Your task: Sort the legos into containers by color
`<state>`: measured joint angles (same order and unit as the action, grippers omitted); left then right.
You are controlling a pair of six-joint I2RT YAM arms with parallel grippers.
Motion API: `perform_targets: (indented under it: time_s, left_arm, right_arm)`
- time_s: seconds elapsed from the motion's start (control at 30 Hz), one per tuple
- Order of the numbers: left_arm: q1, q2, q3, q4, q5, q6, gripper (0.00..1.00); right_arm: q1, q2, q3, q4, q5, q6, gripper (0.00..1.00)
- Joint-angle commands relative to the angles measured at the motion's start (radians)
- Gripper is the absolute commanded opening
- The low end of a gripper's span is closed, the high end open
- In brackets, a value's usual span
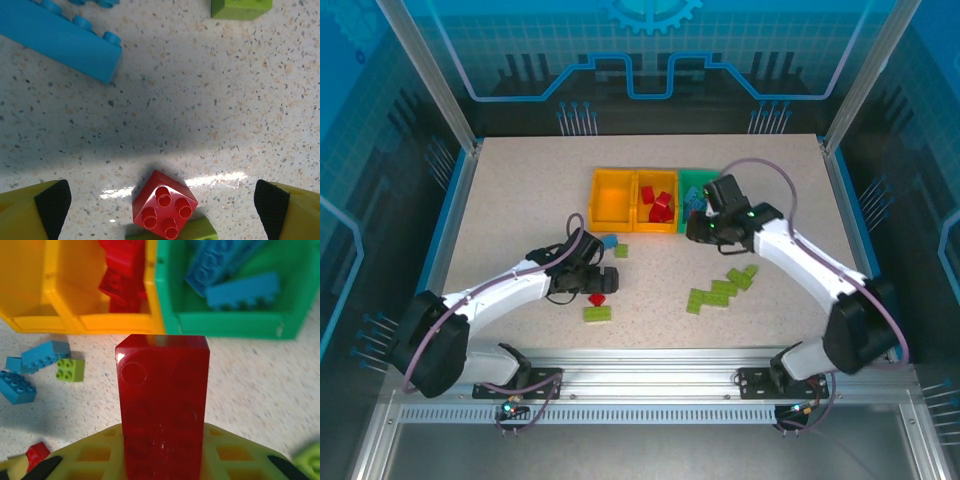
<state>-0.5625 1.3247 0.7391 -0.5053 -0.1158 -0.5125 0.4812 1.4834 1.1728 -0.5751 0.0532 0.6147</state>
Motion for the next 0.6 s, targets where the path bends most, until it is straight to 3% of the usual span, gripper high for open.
perform_targets:
  time_s: [0.0,0.33,0.57]
  left_arm:
    - [-0.017,-0.004,-0.015,-0.029,0.008,-0.05,0.99]
    - [-0.04,0.022,-0.035,-0.011,0.011,-0.024,0.99]
    - [-0.04,0.038,-0.031,0.019,0.028,-0.005,0.98]
  right_arm:
    - [0.008,0.137,0.149,0.02,-0.032,-0.085,0.19]
    - [0.01,0.579,0.684,-0.167,-0.055,-0.157,0.2]
    - [0.007,0.763,0.915,-0.277,-0.04,-0.151,0.26]
